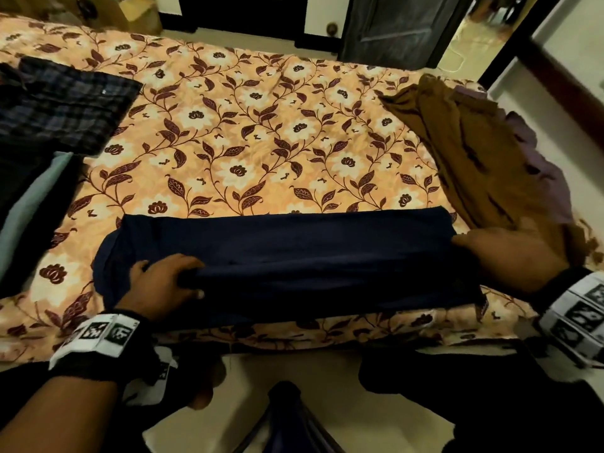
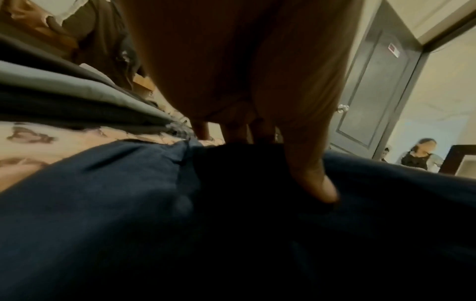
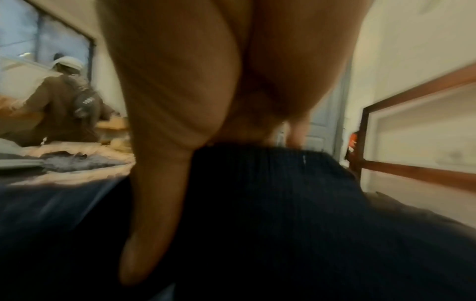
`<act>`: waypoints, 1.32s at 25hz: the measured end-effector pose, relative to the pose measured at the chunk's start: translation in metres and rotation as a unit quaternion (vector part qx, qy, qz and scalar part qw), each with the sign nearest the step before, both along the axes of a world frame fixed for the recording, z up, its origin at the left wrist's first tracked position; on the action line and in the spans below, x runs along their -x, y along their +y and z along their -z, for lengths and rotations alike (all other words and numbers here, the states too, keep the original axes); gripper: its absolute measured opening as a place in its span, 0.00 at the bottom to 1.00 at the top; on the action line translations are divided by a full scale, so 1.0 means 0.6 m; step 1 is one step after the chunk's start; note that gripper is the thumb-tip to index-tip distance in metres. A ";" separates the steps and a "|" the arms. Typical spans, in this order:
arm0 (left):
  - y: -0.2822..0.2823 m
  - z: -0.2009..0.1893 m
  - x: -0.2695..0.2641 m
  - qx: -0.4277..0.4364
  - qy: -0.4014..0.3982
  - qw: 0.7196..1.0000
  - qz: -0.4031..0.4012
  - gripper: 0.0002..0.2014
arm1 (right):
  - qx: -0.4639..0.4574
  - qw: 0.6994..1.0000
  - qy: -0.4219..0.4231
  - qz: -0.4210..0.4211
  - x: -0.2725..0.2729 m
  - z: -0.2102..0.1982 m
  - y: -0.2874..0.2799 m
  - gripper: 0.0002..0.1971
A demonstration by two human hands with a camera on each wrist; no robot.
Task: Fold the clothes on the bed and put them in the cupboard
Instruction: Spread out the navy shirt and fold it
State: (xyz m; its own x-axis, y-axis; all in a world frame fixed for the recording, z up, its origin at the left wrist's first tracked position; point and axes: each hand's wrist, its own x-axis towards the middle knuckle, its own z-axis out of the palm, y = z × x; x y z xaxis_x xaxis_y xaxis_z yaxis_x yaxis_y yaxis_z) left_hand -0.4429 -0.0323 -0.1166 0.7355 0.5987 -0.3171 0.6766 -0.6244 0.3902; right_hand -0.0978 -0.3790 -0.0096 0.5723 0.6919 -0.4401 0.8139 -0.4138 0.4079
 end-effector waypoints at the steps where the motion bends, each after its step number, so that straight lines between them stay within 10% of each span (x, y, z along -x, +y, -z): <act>1: 0.009 -0.007 0.004 0.022 -0.058 0.998 -0.033 0.18 | 0.010 1.000 0.000 0.011 0.000 -0.001 -0.006 0.13; 5: 0.058 -0.039 -0.003 0.084 -0.083 0.993 0.002 0.19 | -0.036 0.988 0.149 0.029 -0.023 -0.004 -0.038 0.20; 8: 0.082 -0.040 -0.028 0.015 -0.090 0.994 0.053 0.22 | -0.177 0.984 0.001 -0.034 -0.040 0.005 -0.051 0.28; 11: 0.104 -0.034 -0.063 0.021 -0.045 0.996 0.080 0.19 | 0.018 1.000 -0.020 -0.014 -0.051 0.042 -0.034 0.44; 15: 0.103 -0.017 -0.089 -0.004 0.160 0.984 0.075 0.27 | -0.098 0.982 0.150 0.057 -0.099 0.107 0.033 0.27; 19: 0.105 -0.032 -0.084 0.052 0.040 0.997 0.029 0.13 | -0.056 0.962 0.246 0.101 -0.122 0.176 0.073 0.30; 25: 0.095 -0.009 -0.036 0.033 -0.139 0.989 -0.030 0.14 | -0.273 0.959 0.046 -0.062 -0.076 0.181 0.013 0.31; 27: 0.093 0.000 -0.023 0.031 -0.174 0.983 -0.054 0.11 | -0.180 0.978 0.084 -0.061 -0.052 0.181 0.012 0.39; 30: 0.090 0.015 -0.004 0.062 -0.201 0.975 -0.072 0.08 | 0.011 0.989 0.142 0.048 -0.043 0.163 0.037 0.22; 33: 0.099 0.026 0.017 0.094 -0.189 0.975 -0.071 0.14 | -0.108 0.983 0.104 0.104 -0.043 0.110 0.034 0.16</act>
State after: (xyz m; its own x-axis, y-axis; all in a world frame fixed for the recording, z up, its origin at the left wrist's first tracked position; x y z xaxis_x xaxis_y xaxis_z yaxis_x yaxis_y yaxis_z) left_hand -0.4529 0.0269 -0.1323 0.7345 0.6608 -0.1545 0.5373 -0.4271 0.7273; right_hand -0.0720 -0.3584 -0.0754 0.6248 0.6598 -0.4176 0.7590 -0.6387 0.1266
